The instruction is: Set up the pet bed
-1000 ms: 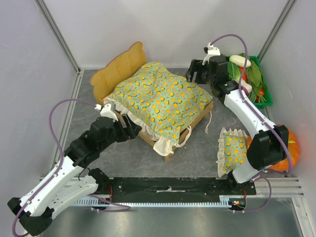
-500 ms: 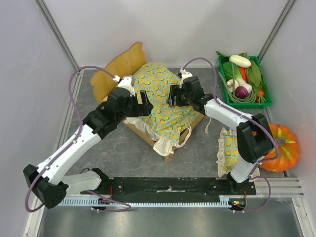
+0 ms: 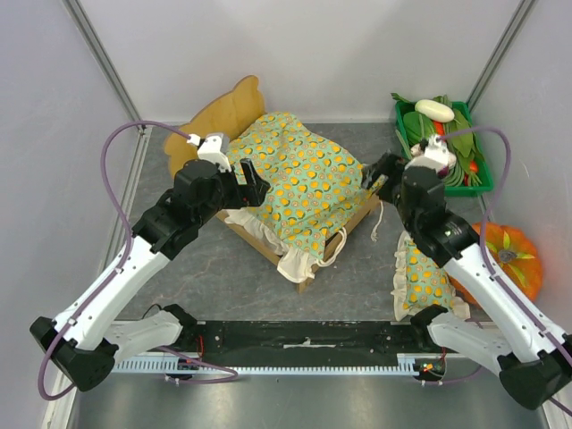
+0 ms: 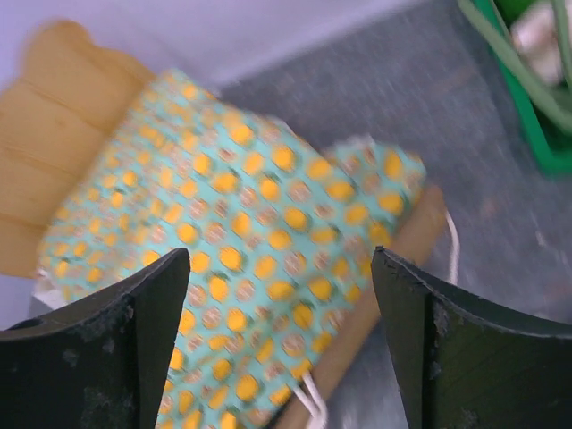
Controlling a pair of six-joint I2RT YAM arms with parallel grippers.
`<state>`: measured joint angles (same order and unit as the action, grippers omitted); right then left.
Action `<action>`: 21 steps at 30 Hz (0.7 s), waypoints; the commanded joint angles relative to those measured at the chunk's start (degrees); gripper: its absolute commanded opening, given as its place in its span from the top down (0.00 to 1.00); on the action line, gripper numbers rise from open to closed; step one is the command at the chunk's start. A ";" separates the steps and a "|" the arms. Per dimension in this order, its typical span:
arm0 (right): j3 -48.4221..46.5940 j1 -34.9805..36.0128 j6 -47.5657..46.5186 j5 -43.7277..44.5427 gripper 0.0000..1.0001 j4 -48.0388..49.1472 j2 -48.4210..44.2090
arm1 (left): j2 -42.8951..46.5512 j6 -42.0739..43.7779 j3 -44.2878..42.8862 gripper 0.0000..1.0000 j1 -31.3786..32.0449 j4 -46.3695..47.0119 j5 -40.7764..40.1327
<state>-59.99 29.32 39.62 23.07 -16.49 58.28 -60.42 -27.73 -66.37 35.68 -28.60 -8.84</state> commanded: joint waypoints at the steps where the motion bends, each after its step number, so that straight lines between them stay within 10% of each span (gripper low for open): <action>1: 11.10 -0.05 15.74 5.94 0.12 -16.03 -1.41 | 2.59 0.74 1.33 0.05 -0.53 0.56 -0.12; 21: 10.85 -0.05 21.21 1.64 0.18 -7.27 12.82 | 5.93 -1.63 3.97 0.05 -0.96 -0.40 -0.74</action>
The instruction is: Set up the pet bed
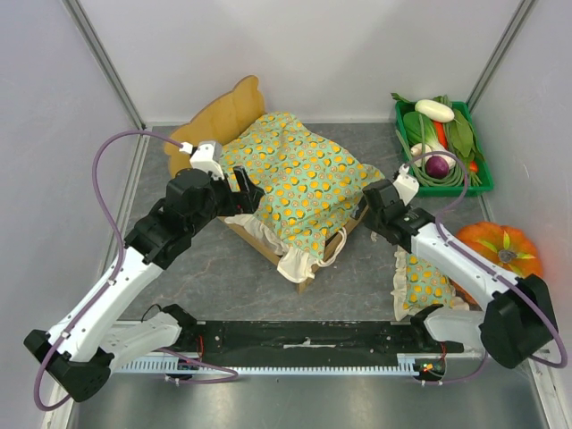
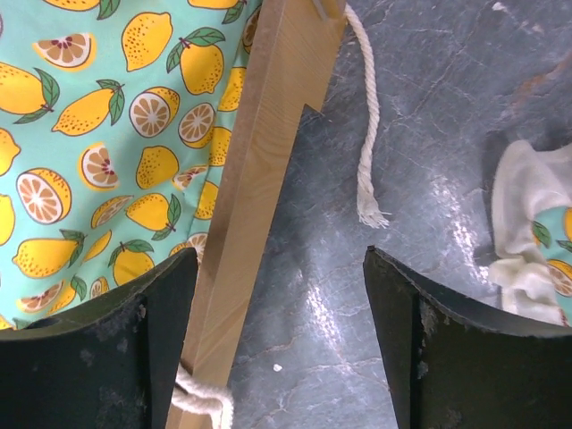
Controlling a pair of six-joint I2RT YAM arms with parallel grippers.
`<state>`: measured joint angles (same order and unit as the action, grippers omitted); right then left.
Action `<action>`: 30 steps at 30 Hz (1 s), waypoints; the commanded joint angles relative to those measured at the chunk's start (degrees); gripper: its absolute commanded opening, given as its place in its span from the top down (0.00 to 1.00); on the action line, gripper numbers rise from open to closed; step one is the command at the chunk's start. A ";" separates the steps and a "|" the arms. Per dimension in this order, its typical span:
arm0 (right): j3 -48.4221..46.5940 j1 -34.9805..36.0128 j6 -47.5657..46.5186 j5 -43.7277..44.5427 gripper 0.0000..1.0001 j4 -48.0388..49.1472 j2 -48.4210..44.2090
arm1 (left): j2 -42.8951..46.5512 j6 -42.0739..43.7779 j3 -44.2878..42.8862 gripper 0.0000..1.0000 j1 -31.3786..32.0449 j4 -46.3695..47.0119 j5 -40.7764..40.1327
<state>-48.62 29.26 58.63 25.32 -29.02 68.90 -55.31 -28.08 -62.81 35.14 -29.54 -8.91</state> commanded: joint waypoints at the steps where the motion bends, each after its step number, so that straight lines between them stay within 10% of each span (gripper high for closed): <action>1: -0.42 -0.07 2.19 -0.88 0.20 6.15 3.77 | 0.90 -1.37 0.49 0.05 -0.42 0.54 -0.67; 11: -0.08 0.01 -3.60 -0.98 0.47 9.15 10.11 | 2.22 -1.54 1.02 0.05 -0.77 -0.25 -1.29; 14: 0.28 0.01 -9.56 -0.44 0.71 9.32 10.72 | 2.40 -1.37 0.84 0.05 -0.94 -0.78 -1.38; 15: -0.15 -0.07 -16.03 -1.41 0.93 10.55 11.07 | 2.66 -1.28 0.76 0.05 -0.86 -1.04 -1.38; 30: -16.41 -5.87 -45.80 -7.48 1.00 11.70 23.46 | 5.30 2.23 -2.32 0.05 -0.95 -4.65 -1.12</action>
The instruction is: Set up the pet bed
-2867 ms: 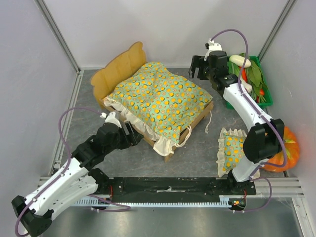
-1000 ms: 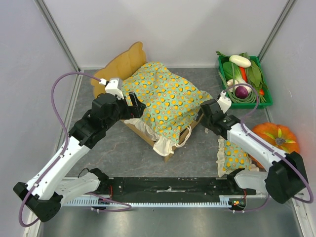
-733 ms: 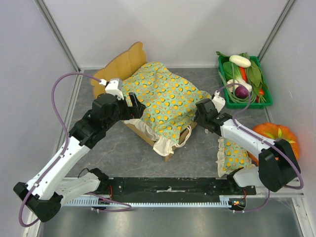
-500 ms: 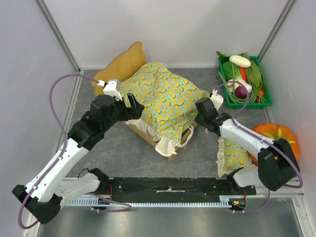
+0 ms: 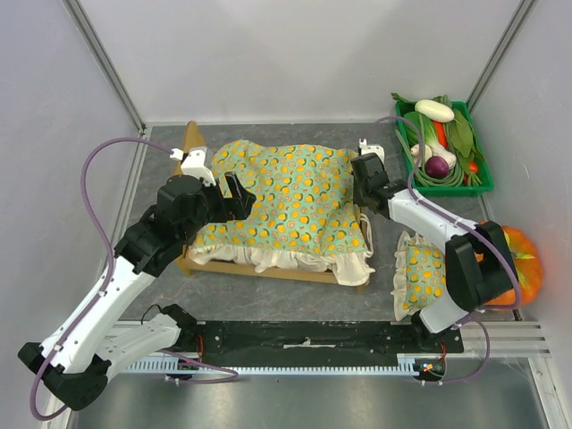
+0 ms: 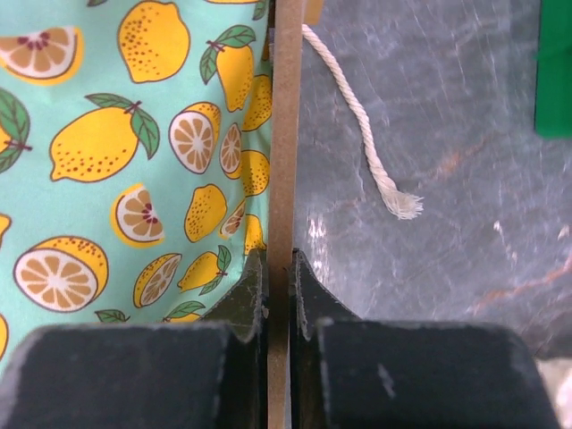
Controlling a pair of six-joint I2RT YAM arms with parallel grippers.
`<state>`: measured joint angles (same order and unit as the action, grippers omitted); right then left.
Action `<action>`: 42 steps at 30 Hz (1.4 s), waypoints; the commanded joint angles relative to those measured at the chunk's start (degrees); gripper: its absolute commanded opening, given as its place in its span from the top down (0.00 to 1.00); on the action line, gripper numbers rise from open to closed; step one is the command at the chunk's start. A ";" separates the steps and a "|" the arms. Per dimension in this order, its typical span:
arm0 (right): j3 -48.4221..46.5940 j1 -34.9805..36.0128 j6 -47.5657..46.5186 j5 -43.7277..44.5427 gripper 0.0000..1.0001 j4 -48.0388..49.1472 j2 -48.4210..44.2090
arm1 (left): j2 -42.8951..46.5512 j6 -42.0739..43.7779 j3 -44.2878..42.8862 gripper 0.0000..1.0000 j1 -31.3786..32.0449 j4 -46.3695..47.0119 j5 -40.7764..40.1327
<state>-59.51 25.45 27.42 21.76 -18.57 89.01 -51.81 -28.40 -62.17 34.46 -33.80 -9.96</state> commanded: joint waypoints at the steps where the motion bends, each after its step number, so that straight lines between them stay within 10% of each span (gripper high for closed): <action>1: -8.14 -2.60 -14.94 -4.00 1.00 1.34 5.62 | 1.98 3.09 -3.13 0.05 -0.27 -0.47 0.28; 16: -31.81 -9.89 -7.30 -6.64 1.00 -0.68 23.05 | 4.00 3.88 -5.41 0.05 -0.27 -4.60 -2.69; 36: -28.65 -16.05 -11.68 -6.63 0.99 -2.79 19.27 | 1.80 2.39 -3.22 0.05 -0.27 -2.14 -2.88; 42: -35.24 -17.54 -12.22 -10.85 0.36 -8.24 15.69 | 3.82 1.34 -1.64 0.05 -0.27 -2.50 -3.14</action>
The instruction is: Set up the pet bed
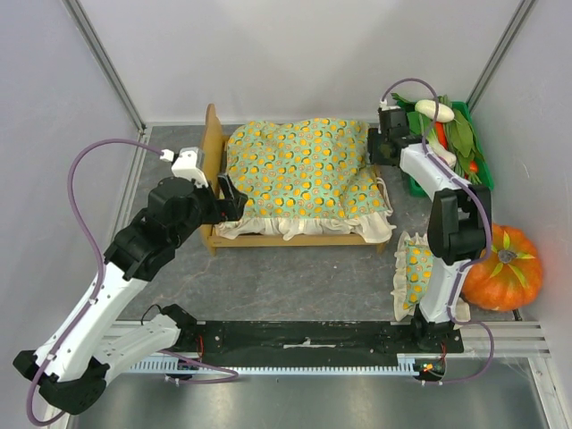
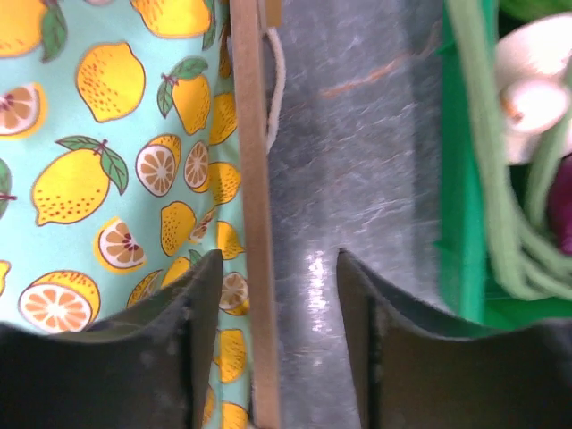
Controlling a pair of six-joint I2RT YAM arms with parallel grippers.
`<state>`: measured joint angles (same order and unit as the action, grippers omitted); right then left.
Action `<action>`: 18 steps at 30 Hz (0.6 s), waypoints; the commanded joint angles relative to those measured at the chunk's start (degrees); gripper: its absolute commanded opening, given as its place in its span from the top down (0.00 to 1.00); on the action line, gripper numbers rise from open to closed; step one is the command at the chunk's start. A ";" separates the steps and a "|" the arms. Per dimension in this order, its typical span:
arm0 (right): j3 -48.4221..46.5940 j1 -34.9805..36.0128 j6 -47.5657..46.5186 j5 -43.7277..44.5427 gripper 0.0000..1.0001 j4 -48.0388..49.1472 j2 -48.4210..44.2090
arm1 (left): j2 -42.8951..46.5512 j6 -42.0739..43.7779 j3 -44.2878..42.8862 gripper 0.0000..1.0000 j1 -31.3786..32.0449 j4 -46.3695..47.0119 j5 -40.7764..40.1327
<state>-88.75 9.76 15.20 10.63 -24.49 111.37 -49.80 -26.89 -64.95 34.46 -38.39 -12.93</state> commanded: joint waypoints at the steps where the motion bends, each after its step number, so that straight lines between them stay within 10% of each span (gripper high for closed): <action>1: -6.61 -2.11 0.18 0.35 0.25 -2.14 -8.17 | 2.51 -1.57 2.01 0.05 -0.27 1.48 -0.69; 7: -2.33 -1.15 0.27 -4.72 0.08 -2.06 -22.05 | 12.43 -12.71 6.84 0.04 -0.27 -3.96 -11.58; 18: 6.58 38.65 9.41 -1.40 0.27 9.37 -20.78 | 16.66 -24.69 10.02 0.04 -0.27 -16.98 -20.64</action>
<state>-85.12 43.29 20.23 7.55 -17.76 85.43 -32.95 -45.32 -55.16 34.46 -51.11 -28.88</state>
